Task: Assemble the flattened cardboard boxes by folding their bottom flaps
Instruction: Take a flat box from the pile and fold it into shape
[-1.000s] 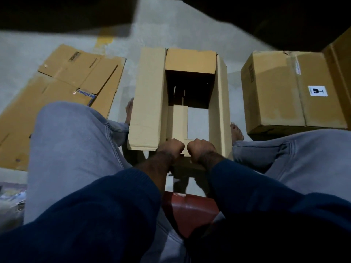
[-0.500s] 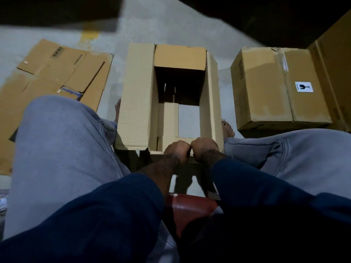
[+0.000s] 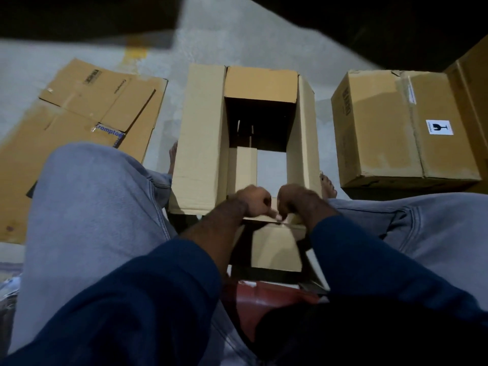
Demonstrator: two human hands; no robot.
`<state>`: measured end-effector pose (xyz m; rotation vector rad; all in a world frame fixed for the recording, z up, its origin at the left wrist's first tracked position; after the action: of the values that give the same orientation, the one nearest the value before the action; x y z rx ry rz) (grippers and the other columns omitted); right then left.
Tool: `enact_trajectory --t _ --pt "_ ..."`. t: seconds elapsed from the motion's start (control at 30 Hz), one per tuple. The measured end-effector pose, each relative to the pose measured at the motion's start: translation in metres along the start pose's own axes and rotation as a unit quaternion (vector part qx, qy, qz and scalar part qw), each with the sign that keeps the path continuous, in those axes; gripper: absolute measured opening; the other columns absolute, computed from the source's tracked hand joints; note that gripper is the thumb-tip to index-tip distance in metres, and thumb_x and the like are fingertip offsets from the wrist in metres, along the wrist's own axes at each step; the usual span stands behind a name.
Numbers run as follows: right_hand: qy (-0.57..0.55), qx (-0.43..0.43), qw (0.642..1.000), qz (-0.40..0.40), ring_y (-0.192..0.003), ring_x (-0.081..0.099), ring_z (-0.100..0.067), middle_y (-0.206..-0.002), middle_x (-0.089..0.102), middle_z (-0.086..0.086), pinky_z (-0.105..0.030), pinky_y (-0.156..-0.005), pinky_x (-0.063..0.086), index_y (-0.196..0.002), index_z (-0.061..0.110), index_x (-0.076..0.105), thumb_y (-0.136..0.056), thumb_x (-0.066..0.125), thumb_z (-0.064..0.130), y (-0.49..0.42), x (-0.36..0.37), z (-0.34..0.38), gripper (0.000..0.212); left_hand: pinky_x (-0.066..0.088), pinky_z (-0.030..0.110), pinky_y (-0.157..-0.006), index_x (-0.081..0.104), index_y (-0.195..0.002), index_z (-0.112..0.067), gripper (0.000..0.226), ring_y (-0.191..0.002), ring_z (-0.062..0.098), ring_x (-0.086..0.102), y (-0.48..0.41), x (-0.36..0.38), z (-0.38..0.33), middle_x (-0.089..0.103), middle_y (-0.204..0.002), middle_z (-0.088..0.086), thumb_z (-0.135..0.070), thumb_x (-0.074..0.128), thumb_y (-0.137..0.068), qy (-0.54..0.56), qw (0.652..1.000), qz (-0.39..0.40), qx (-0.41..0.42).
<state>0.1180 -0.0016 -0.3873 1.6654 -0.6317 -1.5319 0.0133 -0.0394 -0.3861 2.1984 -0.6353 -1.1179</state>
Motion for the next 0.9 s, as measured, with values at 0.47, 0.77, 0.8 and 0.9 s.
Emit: enact_trajectory --t 0.47,0.77,0.8,0.9 --pt "-0.297 0.161 0.926 -0.167 -0.112 0.060 -0.043 -0.126 0.058 -0.012 -0.061 -0.089 0.051 -0.127 0.026 0.048 -0.064 0.078 0.062 -0.057 -0.035 -0.094 0.078 0.051 0.045 -0.096 0.038 -0.145 -0.017 0.066 -0.127 0.036 0.045 0.014 -0.104 0.112 0.035 -0.147 0.019 -0.025 0.071 -0.088 0.199 0.866 -0.325 -0.323" --pt "-0.248 0.196 0.937 -0.147 -0.098 0.061 -0.036 -0.105 0.061 -0.003 -0.056 -0.084 0.049 -0.097 0.031 0.061 -0.059 0.058 0.076 -0.153 0.025 -0.143 0.059 0.043 0.029 -0.062 0.055 -0.132 -0.002 0.047 -0.110 0.030 0.063 -0.012 -0.095 0.113 0.062 -0.129 0.015 -0.027 0.069 -0.095 0.123 0.941 -0.191 -0.249" --pt "-0.243 0.201 0.937 -0.151 -0.096 0.061 -0.034 -0.103 0.062 -0.002 -0.056 -0.082 0.048 -0.099 0.032 0.061 -0.054 0.055 0.083 -0.163 0.031 -0.149 0.068 0.042 0.027 -0.055 0.059 -0.125 0.000 0.035 -0.100 0.030 0.064 -0.014 -0.095 0.111 0.065 -0.121 0.017 -0.020 0.065 -0.096 0.124 0.941 -0.198 -0.243" --pt "-0.212 0.183 0.944 -0.175 -0.095 0.061 -0.032 -0.107 0.065 -0.003 -0.054 -0.081 0.049 -0.099 0.035 0.063 -0.054 0.048 0.080 -0.157 0.030 -0.148 0.065 0.039 0.025 -0.043 0.061 -0.104 0.001 0.015 -0.078 0.028 0.062 -0.010 -0.091 0.108 0.067 -0.103 0.018 -0.008 0.056 -0.093 0.121 0.946 -0.192 -0.233"
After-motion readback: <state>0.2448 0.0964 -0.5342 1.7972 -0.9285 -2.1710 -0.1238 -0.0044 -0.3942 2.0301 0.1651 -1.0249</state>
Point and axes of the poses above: each hand's wrist, its own y-axis away from the middle knuckle, its own x-axis out of the palm, z = x × y, the point moved 9 cm from there along -y, towards the middle knuckle
